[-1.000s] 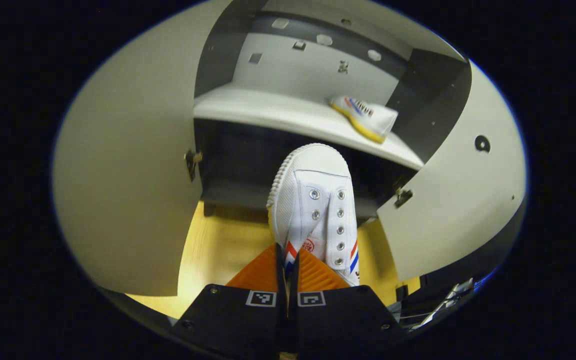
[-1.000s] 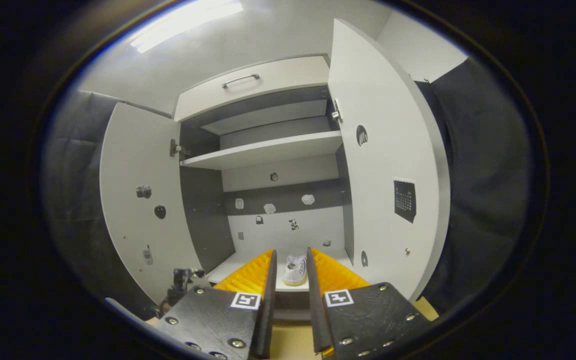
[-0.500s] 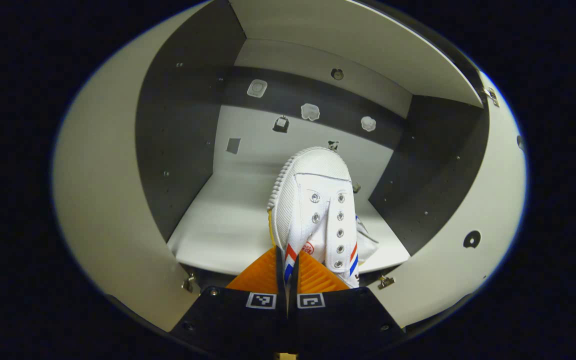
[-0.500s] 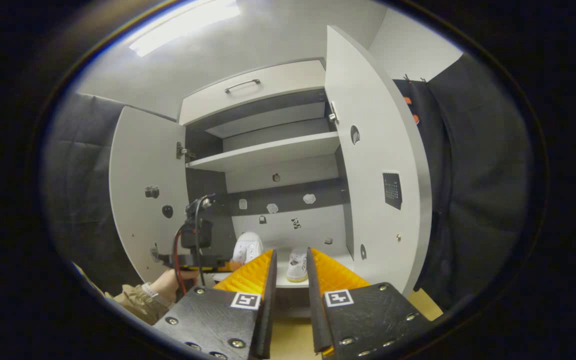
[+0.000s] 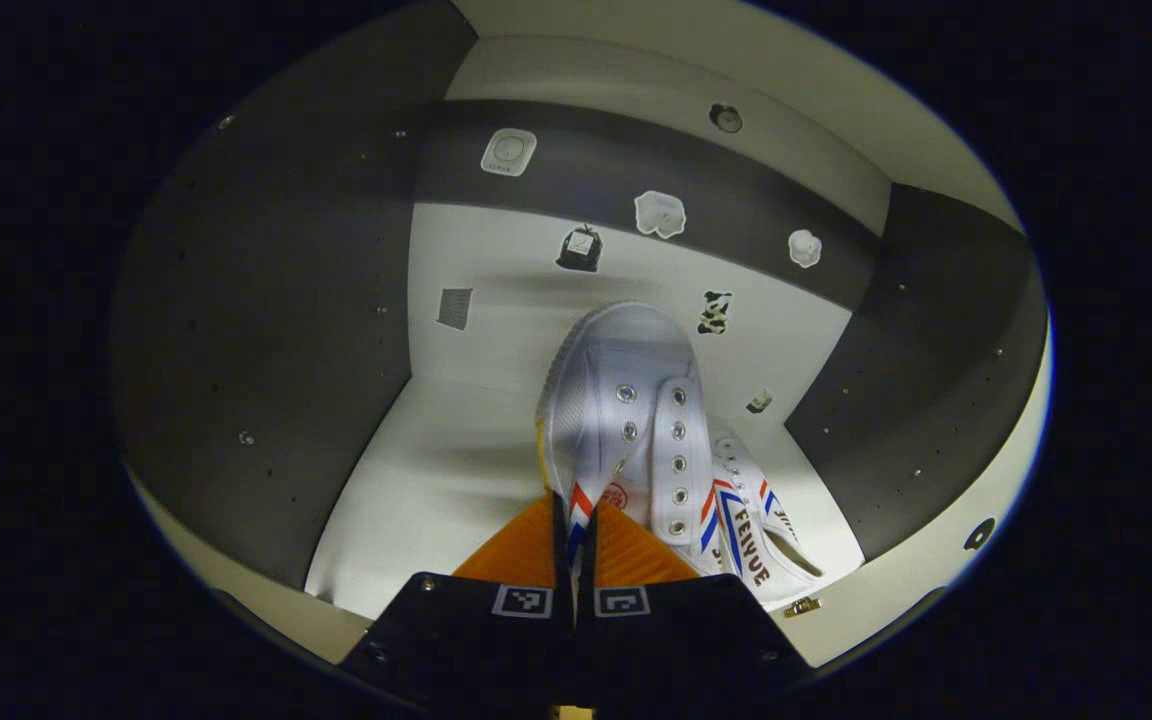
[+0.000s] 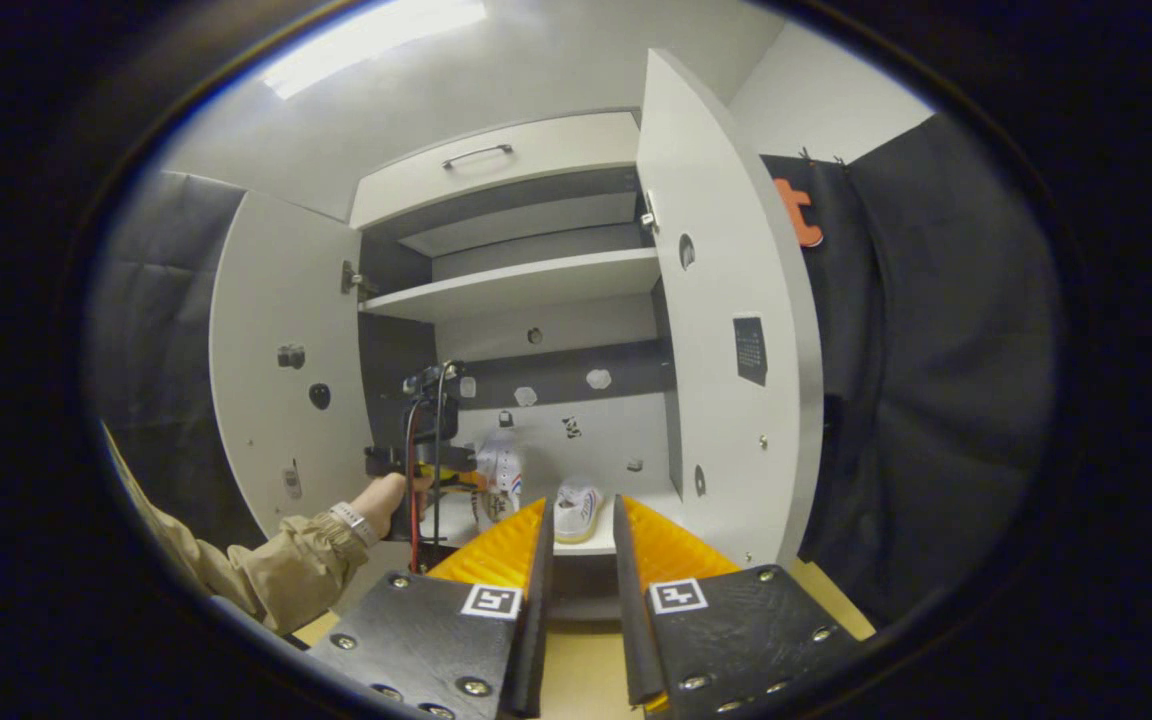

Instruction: Grab one shoe with the right hand and put it into the shoe cabinet, grab the other shoe with the left hand and put it into the shoe cabinet; then close the right door with the right hand and the left door with the left hand.

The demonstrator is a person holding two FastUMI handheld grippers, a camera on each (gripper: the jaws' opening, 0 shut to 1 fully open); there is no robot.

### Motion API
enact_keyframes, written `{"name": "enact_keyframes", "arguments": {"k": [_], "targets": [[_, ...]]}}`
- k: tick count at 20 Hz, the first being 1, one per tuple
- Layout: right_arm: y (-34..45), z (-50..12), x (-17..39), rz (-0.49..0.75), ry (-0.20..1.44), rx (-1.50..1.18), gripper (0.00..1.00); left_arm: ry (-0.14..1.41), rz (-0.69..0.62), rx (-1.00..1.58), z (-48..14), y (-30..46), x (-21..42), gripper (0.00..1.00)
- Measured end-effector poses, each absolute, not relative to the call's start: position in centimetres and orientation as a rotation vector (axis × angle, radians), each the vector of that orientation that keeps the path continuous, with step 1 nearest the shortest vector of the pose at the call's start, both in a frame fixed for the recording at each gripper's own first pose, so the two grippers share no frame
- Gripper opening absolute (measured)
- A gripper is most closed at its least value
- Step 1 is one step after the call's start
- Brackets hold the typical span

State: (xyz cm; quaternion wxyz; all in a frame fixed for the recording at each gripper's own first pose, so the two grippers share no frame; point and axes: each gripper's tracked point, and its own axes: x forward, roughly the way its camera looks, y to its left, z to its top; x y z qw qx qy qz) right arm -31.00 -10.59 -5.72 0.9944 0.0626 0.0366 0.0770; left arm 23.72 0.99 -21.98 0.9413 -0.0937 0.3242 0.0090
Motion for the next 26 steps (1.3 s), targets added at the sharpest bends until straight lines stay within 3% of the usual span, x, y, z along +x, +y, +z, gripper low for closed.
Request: {"name": "enact_keyframes", "arguments": {"k": [13,19,20,21,22,24,25,26], "targets": [[-10.1,-5.3,-30.9,0.151,0.051,0.125,0.32,0.766,0.067,-0.07,-26.9,2.4,25.1,0.01],[-11.2,-3.6,-32.3,0.136,0.007,0.114,0.32,0.766,0.051,-0.074,-26.2,1.5,24.1,0.1],[-11.7,-3.2,-32.5,0.124,-0.007,0.109,0.26,0.75,0.04,-0.066,-25.7,1.2,24.1,0.35],[-12.4,-2.7,-32.8,0.108,-0.021,0.102,0.32,0.732,0.033,-0.056,-25.0,0.9,23.8,0.45],[-13.3,-2.2,-33.2,0.088,-0.035,0.095,0.32,0.711,0.023,-0.05,-24.0,0.4,23.5,0.54],[-15.4,-1.4,-33.6,0.041,-0.058,0.084,0.29,0.643,0.003,-0.04,-21.4,-0.6,22.8,0.67],[-16.7,-1.2,-33.9,0.011,-0.066,0.083,0.4,0.601,-0.007,-0.035,-20.0,-1.0,22.4,0.7],[-18.1,-0.9,-34.0,-0.015,-0.072,0.084,0.41,0.562,-0.019,-0.031,-18.5,-1.8,21.8,0.71]]}}
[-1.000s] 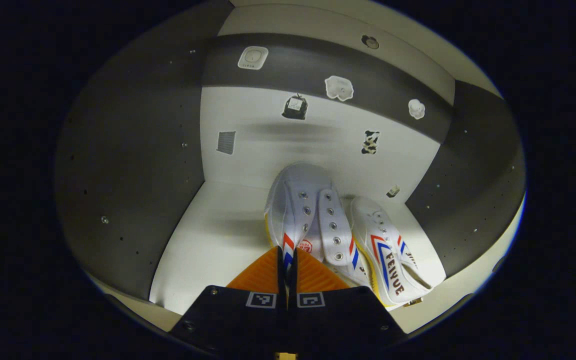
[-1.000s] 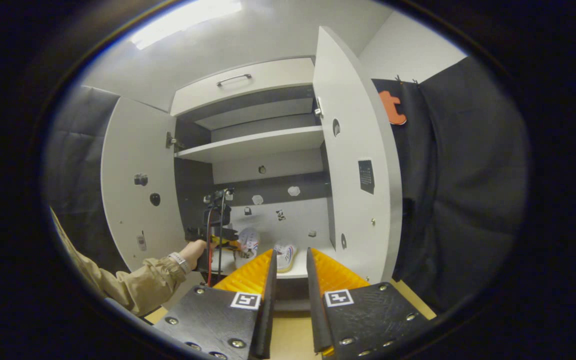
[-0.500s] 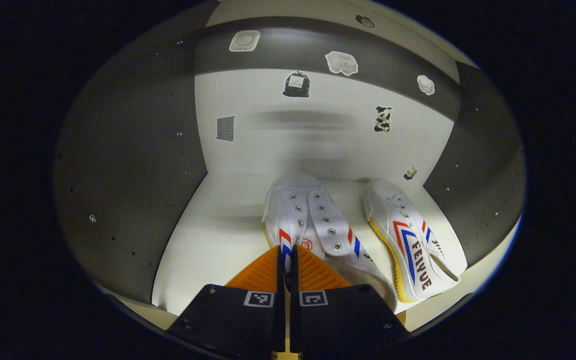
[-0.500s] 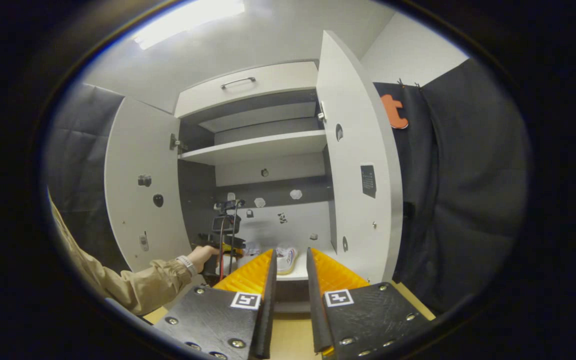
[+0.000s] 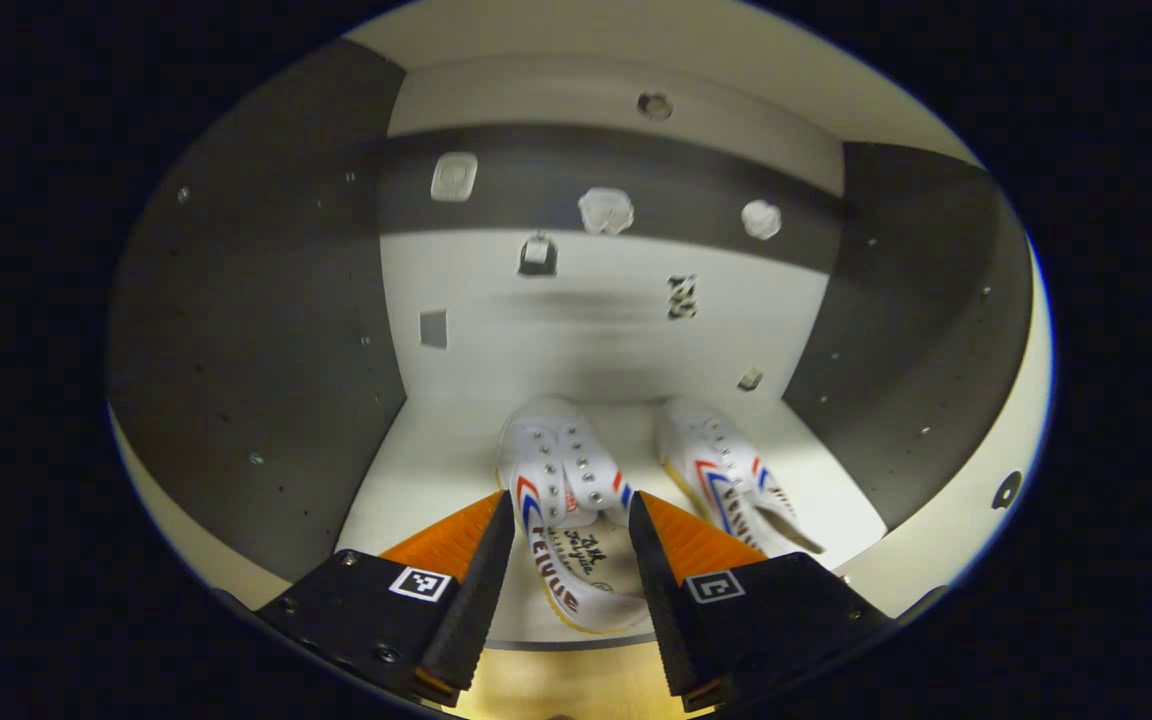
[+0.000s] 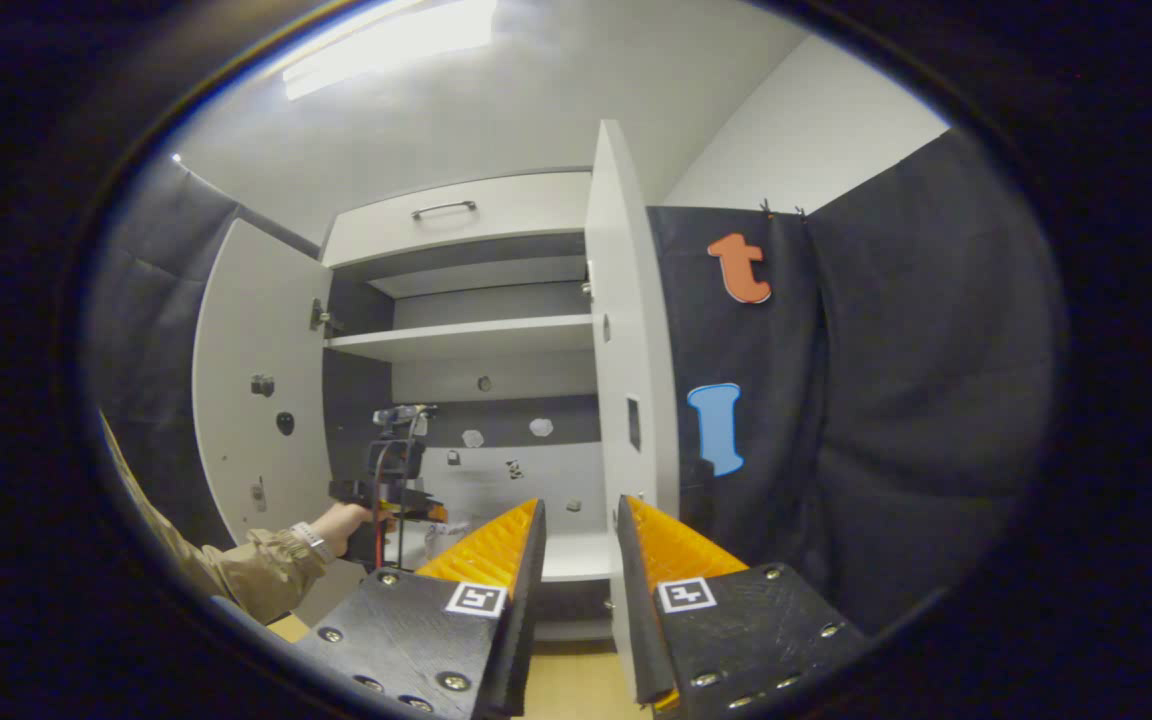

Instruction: Grab one shoe with the right hand and put it into the shoe cabinet, grab the other shoe with the left hand and put it into the shoe cabinet; then close the right door with the right hand and the left door with the left hand.

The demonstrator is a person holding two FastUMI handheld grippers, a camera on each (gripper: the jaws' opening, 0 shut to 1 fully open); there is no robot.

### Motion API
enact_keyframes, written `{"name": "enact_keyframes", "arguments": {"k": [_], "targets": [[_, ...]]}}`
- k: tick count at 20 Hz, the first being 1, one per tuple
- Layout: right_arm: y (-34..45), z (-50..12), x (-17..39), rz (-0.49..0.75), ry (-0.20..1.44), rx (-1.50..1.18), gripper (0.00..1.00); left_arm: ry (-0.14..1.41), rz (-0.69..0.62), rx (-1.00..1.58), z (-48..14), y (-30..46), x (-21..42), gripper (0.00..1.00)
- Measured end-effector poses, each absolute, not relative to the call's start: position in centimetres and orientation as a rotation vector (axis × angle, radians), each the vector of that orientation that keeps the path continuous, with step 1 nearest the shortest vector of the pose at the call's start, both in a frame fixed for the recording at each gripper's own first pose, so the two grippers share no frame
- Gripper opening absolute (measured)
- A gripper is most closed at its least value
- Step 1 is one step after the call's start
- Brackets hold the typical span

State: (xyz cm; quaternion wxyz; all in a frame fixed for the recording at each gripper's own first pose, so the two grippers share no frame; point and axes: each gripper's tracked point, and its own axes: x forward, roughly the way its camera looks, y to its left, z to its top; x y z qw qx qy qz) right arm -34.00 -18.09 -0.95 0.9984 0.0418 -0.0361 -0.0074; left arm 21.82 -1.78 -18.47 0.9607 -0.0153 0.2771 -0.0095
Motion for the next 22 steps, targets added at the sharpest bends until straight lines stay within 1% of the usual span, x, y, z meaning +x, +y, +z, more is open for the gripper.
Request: {"name": "enact_keyframes", "arguments": {"k": [1,2,3,4,5,6,7,8,9,10,11,12,15,16,17,18,22], "targets": [[-19.3,-0.8,-34.0,-0.039,-0.078,0.088,0.4,0.52,-0.034,-0.027,-16.7,-2.6,21.0,0.7],[-20.4,-0.8,-33.9,-0.057,-0.08,0.094,0.42,0.477,-0.048,-0.025,-14.9,-3.3,20.1,0.77],[-21.5,-0.9,-33.8,-0.079,-0.077,0.099,0.51,0.434,-0.064,-0.028,-13.4,-4.1,19.3,0.7],[-23.0,-1.1,-33.9,-0.099,-0.07,0.101,0.5,0.394,-0.079,-0.03,-11.8,-4.9,18.3,0.7],[-23.8,-1.2,-33.7,-0.108,-0.065,0.104,0.61,0.358,-0.093,-0.03,-10.2,-5.4,17.3,0.71],[-24.5,-1.3,-33.5,-0.112,-0.062,0.11,0.63,0.321,-0.108,-0.024,-8.7,-6.0,16.1,0.73],[-25.0,-1.4,-33.2,-0.116,-0.059,0.116,0.72,0.288,-0.118,-0.017,-7.3,-6.5,15.1,0.75],[-25.7,-1.7,-32.7,-0.123,-0.053,0.118,0.77,0.26,-0.131,-0.013,-6.4,-6.9,14.3,0.8],[-26.3,-2.0,-32.4,-0.13,-0.042,0.117,0.77,0.242,-0.141,-0.013,-5.3,-7.3,13.2,0.83],[-26.6,-2.5,-31.8,-0.128,-0.029,0.119,0.81,0.23,-0.15,-0.015,-4.4,-7.7,12.1,0.87],[-26.8,-2.8,-31.3,-0.118,-0.02,0.127,0.82,0.223,-0.155,-0.015,-3.8,-8.0,11.1,0.88],[-26.7,-3.1,-31.1,-0.103,-0.01,0.138,0.9,0.217,-0.158,-0.014,-3.2,-8.2,10.0,0.9],[-26.4,-3.8,-30.6,-0.059,0.011,0.16,0.9,0.2,-0.151,-0.004,-2.1,-8.1,7.7,0.92],[-26.3,-4.1,-30.3,-0.049,0.018,0.161,0.9,0.196,-0.146,0.002,-1.8,-7.9,7.0,0.94],[-26.3,-4.2,-30.1,-0.038,0.025,0.16,0.9,0.192,-0.141,0.009,-1.7,-7.7,6.4,0.92],[-26.0,-4.4,-29.9,-0.024,0.031,0.164,0.9,0.188,-0.135,0.013,-1.6,-7.5,6.0,0.94],[-25.5,-4.7,-29.7,0.05,0.06,0.172,0.9,0.183,-0.118,0.021,-1.3,-7.0,4.3,0.94]]}}
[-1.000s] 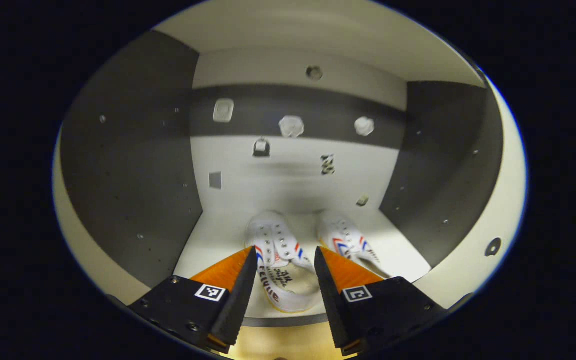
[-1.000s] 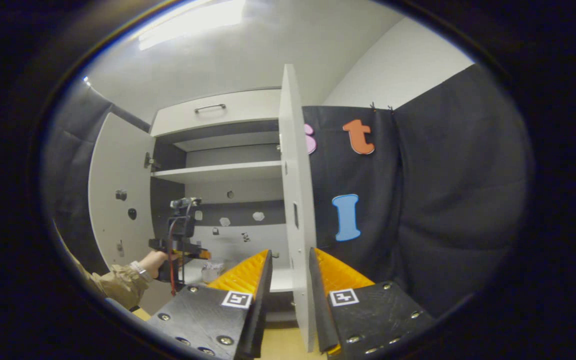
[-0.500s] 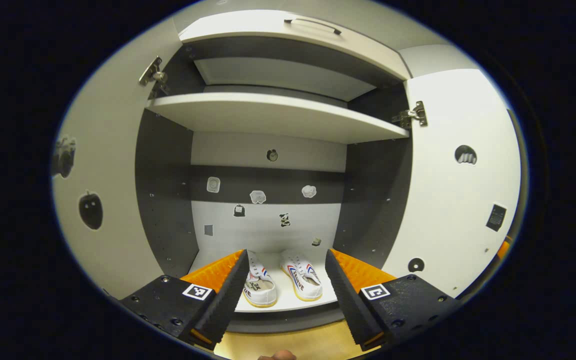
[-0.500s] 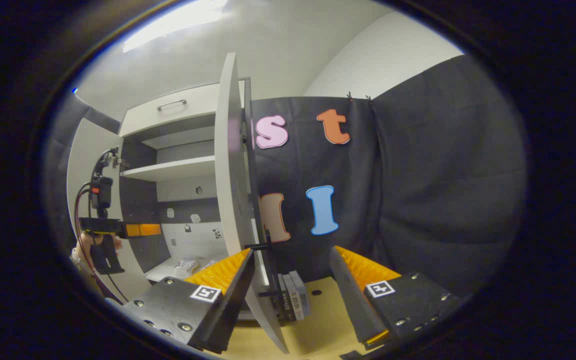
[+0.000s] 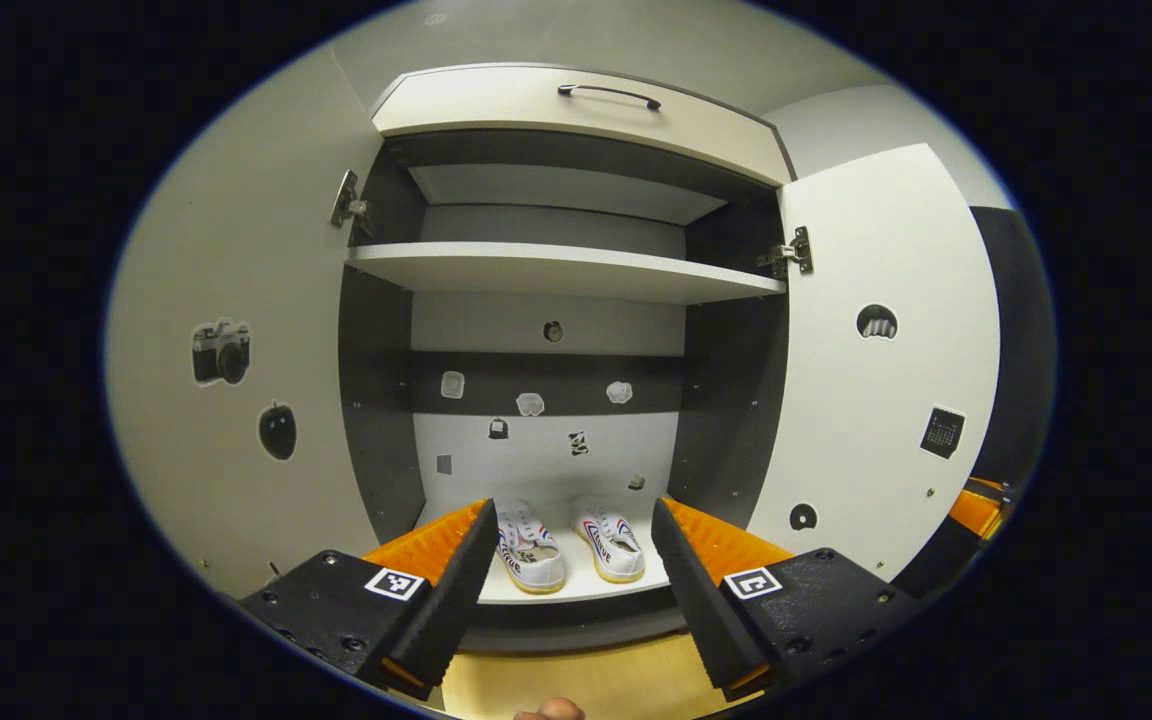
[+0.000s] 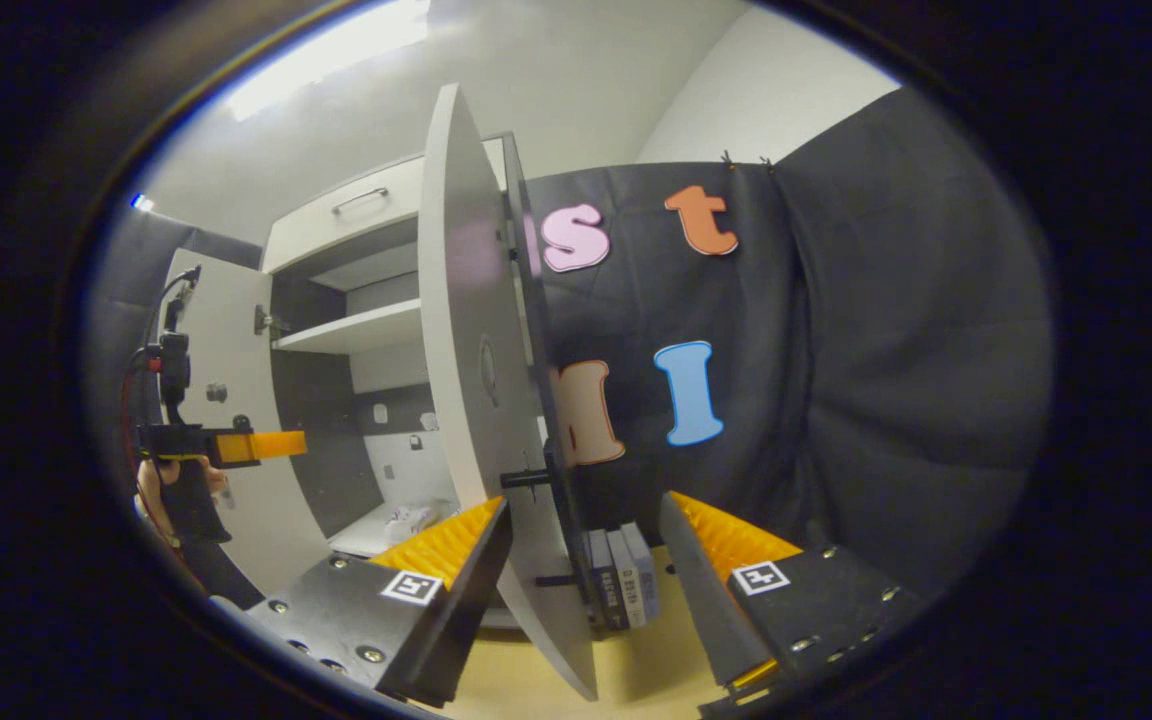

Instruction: Grab one shoe with the right hand and put it into the shoe cabinet, grab the other shoe with the left hand and put it into the shoe cabinet; then close the right door with the right hand and the left door with the left hand.

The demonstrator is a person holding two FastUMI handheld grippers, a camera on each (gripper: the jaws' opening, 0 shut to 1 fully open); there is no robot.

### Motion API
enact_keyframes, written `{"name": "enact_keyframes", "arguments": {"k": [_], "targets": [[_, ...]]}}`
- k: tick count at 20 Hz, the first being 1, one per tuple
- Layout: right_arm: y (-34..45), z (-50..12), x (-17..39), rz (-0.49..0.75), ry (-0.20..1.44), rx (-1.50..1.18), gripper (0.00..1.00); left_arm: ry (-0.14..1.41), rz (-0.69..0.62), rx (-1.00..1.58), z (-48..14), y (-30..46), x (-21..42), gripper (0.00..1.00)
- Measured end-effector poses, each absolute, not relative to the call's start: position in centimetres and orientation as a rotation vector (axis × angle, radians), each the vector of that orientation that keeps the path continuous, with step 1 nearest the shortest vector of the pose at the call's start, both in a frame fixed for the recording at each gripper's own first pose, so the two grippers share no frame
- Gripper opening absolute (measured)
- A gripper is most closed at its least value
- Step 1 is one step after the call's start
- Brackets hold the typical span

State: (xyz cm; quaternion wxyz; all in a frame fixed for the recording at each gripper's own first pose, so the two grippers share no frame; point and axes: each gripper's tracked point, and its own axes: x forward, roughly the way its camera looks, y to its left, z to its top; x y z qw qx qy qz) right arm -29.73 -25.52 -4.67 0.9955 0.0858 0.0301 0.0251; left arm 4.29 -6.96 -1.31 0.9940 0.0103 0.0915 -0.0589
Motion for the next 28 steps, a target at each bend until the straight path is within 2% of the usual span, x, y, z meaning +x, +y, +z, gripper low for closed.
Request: {"name": "enact_keyframes", "arguments": {"k": [3,14,16,28], "targets": [[-24.4,-4.8,-29.7,0.108,0.075,0.177,0.9,0.176,-0.113,0.0,-1.1,-6.7,3.6,0.94],[-12.1,-5.2,-26.6,0.322,0.097,0.187,0.9,0.164,-0.061,0.003,-0.8,-4.1,1.4,0.92],[-10.8,-4.8,-25.9,0.326,0.077,0.171,0.9,0.16,-0.046,0.003,-0.7,-3.4,1.2,0.94],[-9.3,-3.6,-25.9,0.351,0.041,0.137,0.9,0.159,-0.005,0.004,-0.6,-1.8,1.0,0.92]]}}
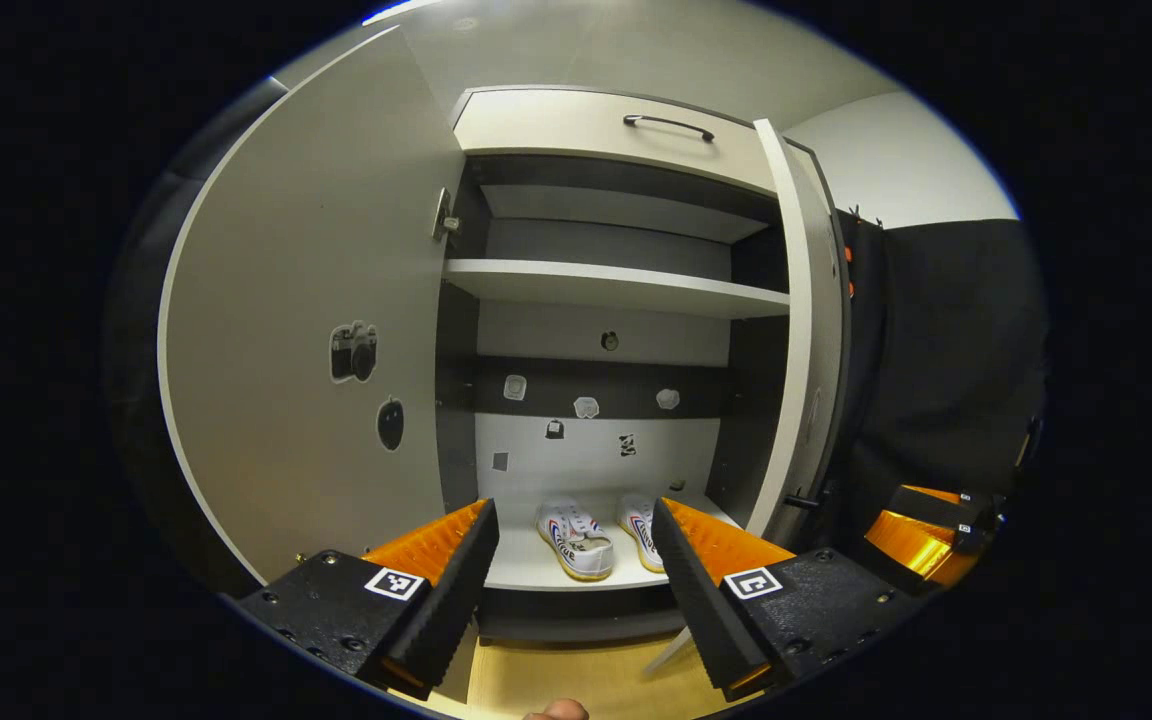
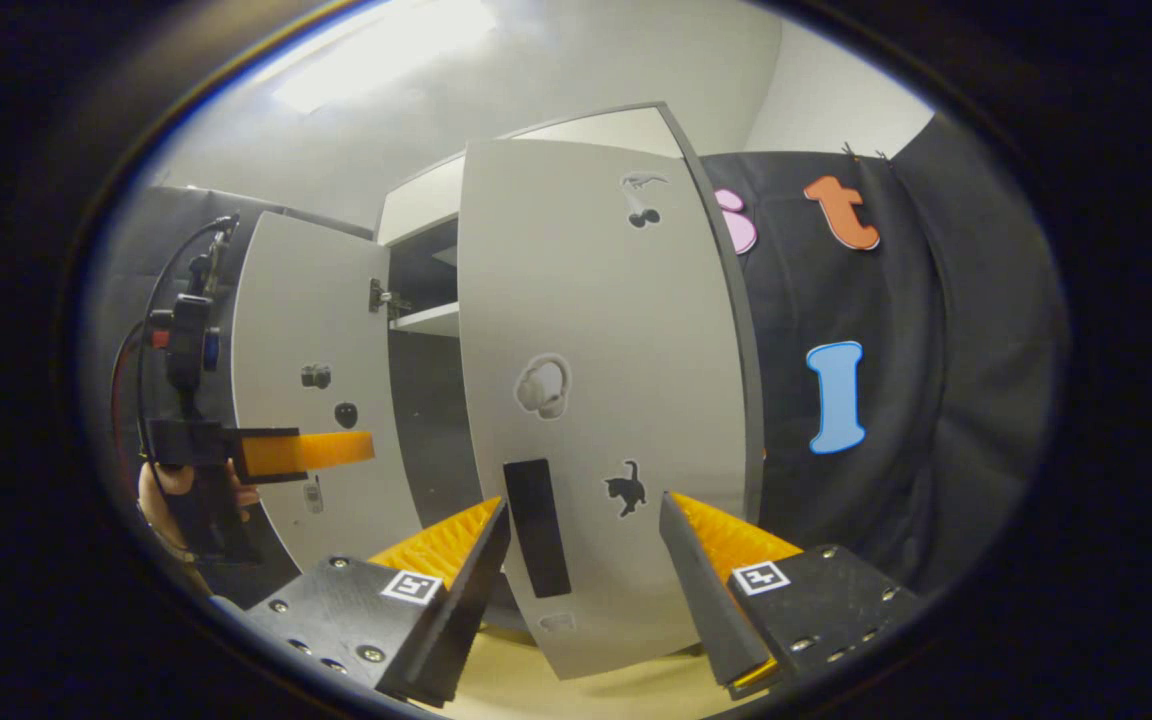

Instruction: Grab one shoe with the right hand and put it into the shoe cabinet, grab the other shoe with the left hand and put it into the shoe cabinet; then close the right door with the right hand and the left door with the left hand.

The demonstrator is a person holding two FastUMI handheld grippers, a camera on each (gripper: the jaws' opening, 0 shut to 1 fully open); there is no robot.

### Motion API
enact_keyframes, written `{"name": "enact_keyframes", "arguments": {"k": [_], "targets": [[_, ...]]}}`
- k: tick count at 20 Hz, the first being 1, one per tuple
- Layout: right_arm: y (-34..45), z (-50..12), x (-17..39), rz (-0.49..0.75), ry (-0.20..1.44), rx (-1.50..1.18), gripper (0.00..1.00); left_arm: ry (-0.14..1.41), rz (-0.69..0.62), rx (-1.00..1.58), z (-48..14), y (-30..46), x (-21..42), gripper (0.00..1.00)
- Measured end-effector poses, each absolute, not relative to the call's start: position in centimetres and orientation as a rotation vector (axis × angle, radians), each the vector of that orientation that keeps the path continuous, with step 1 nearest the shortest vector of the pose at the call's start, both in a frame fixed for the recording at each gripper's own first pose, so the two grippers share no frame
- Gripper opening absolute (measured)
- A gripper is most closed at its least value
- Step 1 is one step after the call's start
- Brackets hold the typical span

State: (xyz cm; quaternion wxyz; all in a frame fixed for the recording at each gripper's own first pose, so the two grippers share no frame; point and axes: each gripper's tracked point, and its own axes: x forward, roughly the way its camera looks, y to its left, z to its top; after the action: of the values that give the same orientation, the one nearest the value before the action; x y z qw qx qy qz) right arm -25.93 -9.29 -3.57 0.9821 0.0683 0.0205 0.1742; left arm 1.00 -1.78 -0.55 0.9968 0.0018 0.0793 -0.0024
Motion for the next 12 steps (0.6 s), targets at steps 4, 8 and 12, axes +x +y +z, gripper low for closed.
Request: {"name": "enact_keyframes", "arguments": {"k": [4,8,12], "targets": [[-9.45,-3.83,-25.65,0.348,0.05,0.14,0.9,0.157,-0.004,0.004,-0.66,-1.92,1.08,0.92],[-9.59,-4.05,-25.4,0.354,0.053,0.14,0.9,0.155,0.001,0.005,-0.53,-2.03,0.99,0.92],[-9.53,-4.18,-25.32,0.363,0.053,0.143,0.9,0.152,0.006,0.003,-0.32,-2.1,0.78,0.92]]}}
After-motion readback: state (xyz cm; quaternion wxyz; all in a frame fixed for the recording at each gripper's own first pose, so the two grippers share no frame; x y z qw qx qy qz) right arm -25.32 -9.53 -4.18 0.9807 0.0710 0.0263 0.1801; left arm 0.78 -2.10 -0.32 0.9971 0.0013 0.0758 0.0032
